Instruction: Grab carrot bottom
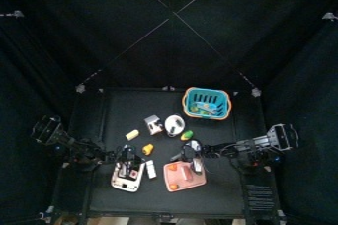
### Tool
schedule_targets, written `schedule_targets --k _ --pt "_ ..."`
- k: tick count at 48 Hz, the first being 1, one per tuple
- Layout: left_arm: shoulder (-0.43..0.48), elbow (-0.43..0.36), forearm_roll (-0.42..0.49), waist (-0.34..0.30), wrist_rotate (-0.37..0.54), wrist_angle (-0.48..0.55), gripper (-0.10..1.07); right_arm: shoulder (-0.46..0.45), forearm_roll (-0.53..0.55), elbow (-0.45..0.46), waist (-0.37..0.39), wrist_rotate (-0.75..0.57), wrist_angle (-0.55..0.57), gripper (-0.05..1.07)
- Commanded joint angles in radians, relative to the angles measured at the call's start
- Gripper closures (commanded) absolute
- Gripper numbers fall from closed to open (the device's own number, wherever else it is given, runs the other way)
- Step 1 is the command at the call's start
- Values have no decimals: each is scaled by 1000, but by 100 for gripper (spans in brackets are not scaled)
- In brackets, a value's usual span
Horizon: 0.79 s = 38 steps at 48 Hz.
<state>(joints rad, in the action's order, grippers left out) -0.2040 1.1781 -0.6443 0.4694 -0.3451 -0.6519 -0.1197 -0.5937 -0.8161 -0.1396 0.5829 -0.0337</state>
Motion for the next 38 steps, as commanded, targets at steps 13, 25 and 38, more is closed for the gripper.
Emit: schedule_targets --k 13,25,38 --pt "112 -104 20 97 2 -5 47 118 -17 100 -41 -2 0 17" --pt "137 -107 18 91 0 -29 47 176 -21 127 -43 3 3 12" --pt "140 -100 -8 80 2 -37 47 218 5 141 -37 3 3 13"
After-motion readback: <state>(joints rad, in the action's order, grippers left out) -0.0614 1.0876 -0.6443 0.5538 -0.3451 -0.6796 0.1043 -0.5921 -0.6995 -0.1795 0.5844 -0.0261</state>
